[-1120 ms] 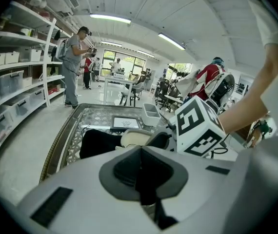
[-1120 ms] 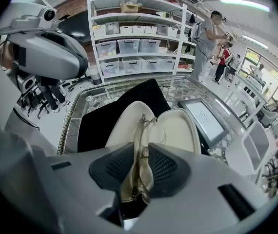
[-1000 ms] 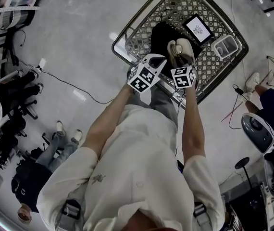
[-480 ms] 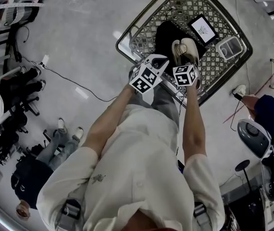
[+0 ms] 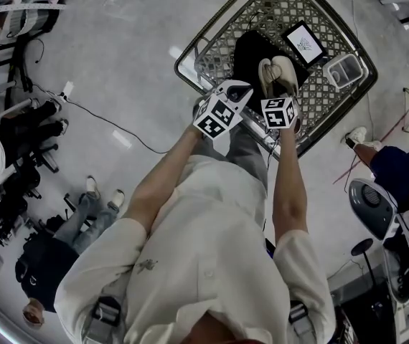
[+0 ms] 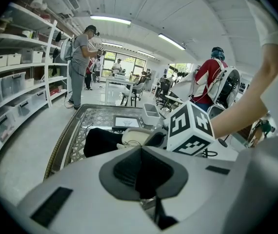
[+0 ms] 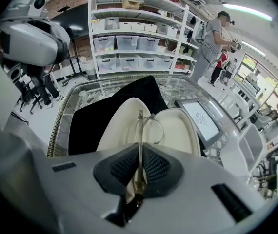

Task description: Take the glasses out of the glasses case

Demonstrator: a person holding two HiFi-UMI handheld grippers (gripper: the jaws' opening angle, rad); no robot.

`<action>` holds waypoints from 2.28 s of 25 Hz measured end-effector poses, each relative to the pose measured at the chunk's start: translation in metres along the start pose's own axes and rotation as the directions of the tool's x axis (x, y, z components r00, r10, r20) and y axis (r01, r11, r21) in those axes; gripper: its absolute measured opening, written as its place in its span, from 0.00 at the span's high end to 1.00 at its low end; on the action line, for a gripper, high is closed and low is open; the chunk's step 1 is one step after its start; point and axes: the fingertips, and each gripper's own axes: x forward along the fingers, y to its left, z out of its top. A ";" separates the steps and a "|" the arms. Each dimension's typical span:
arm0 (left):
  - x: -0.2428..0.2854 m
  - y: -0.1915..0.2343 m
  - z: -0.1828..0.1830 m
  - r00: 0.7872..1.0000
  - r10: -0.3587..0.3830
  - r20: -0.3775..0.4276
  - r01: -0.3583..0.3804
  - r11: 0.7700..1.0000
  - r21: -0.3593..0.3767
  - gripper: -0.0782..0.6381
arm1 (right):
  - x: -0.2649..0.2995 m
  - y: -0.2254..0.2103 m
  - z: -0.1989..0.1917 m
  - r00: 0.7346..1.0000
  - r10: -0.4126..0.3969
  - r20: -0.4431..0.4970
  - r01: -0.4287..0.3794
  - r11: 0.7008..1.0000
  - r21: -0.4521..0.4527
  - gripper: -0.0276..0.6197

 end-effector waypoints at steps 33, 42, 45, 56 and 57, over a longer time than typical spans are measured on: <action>-0.043 -0.022 0.066 0.982 -0.126 0.140 0.102 0.981 0.165 0.87 | -0.177 -0.036 0.051 0.879 -0.382 0.286 0.313 0.914 0.257 0.93; -0.075 -0.031 0.111 0.957 -0.171 0.233 0.112 0.962 0.247 0.87 | -0.262 -0.032 0.074 0.769 -0.512 0.384 0.391 0.851 0.351 0.93; -0.090 -0.038 0.126 0.946 -0.186 0.267 0.114 0.958 0.263 0.87 | -0.288 -0.024 0.081 0.738 -0.533 0.413 0.396 0.839 0.374 0.93; -0.122 -0.054 0.167 0.902 -0.258 0.346 0.135 0.930 0.342 0.87 | -0.344 -0.012 0.102 0.646 -0.595 0.479 0.394 0.797 0.458 0.93; -0.124 -0.054 0.169 0.900 -0.262 0.348 0.136 0.928 0.346 0.87 | -0.346 -0.011 0.103 0.645 -0.596 0.478 0.395 0.796 0.459 0.93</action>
